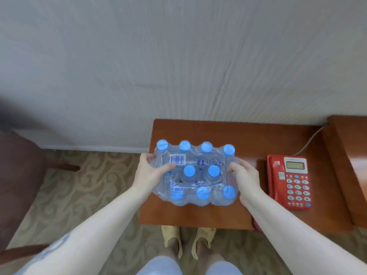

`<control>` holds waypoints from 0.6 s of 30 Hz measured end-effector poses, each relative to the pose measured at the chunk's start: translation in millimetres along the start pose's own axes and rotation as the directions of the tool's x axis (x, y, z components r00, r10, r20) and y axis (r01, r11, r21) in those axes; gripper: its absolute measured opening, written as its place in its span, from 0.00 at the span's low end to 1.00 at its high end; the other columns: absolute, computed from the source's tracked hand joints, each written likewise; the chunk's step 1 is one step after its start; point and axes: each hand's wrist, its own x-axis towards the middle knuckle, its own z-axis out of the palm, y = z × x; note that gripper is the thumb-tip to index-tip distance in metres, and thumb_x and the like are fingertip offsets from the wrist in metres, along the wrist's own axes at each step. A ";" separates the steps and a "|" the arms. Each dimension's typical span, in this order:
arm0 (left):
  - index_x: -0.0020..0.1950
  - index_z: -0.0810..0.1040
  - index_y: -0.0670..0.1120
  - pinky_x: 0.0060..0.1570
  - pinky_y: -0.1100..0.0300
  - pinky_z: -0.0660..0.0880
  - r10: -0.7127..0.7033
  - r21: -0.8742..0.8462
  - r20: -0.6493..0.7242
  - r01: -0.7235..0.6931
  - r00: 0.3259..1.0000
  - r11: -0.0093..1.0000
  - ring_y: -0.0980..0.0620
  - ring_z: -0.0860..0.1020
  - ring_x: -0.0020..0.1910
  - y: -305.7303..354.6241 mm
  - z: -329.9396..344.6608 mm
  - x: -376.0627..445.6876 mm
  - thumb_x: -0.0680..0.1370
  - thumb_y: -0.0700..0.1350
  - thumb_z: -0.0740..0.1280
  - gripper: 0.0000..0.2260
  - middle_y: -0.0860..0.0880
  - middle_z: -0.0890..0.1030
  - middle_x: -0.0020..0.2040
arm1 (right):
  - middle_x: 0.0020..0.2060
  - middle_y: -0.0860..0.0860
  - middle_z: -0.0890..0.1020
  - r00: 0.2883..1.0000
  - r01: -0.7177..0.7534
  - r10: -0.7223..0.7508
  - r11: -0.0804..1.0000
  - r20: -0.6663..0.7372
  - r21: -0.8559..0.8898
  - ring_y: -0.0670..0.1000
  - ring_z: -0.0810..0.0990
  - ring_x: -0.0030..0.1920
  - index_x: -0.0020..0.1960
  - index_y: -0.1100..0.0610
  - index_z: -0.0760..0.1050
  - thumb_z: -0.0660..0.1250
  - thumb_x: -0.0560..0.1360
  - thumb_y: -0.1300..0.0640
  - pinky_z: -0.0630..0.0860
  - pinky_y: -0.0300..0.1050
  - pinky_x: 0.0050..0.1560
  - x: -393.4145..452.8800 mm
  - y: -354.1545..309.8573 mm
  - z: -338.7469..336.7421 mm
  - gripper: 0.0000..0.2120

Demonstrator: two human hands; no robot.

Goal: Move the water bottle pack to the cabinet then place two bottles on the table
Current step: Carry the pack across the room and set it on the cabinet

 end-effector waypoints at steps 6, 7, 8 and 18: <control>0.60 0.67 0.51 0.56 0.47 0.79 -0.041 0.101 0.070 0.033 0.997 0.994 0.51 0.81 0.54 -25.8 -1.1 23.3 0.58 0.60 0.80 0.37 0.51 0.79 0.58 | 0.56 0.49 0.82 1.000 -0.005 0.004 0.998 -0.020 -0.057 0.51 0.80 0.55 0.63 0.51 0.76 0.65 0.70 0.60 0.77 0.51 0.56 15.3 26.2 7.8 0.22; 0.60 0.67 0.52 0.56 0.47 0.78 -0.053 0.112 0.084 0.043 0.995 0.993 0.50 0.81 0.54 -27.7 -3.5 24.8 0.57 0.62 0.80 0.39 0.51 0.79 0.59 | 0.56 0.49 0.82 1.000 -0.006 0.005 0.998 -0.023 -0.065 0.52 0.80 0.56 0.64 0.51 0.76 0.65 0.70 0.59 0.77 0.50 0.55 17.7 28.4 7.0 0.22; 0.61 0.67 0.52 0.57 0.46 0.78 -0.069 0.122 0.104 0.056 0.992 0.991 0.50 0.81 0.56 -28.6 -5.8 25.7 0.57 0.63 0.80 0.40 0.51 0.79 0.60 | 0.57 0.49 0.81 1.000 -0.001 -0.001 0.996 -0.012 -0.084 0.51 0.79 0.55 0.64 0.50 0.75 0.65 0.70 0.59 0.76 0.49 0.52 18.5 29.0 6.8 0.22; 0.72 0.66 0.48 0.68 0.47 0.68 -0.067 0.282 0.048 0.051 0.997 0.958 0.44 0.67 0.70 -15.3 -4.9 17.4 0.64 0.61 0.78 0.42 0.46 0.69 0.70 | 0.62 0.57 0.74 0.980 0.167 -0.188 0.640 0.058 -0.750 0.58 0.72 0.62 0.73 0.54 0.64 0.60 0.77 0.52 0.72 0.52 0.55 4.0 18.8 7.2 0.24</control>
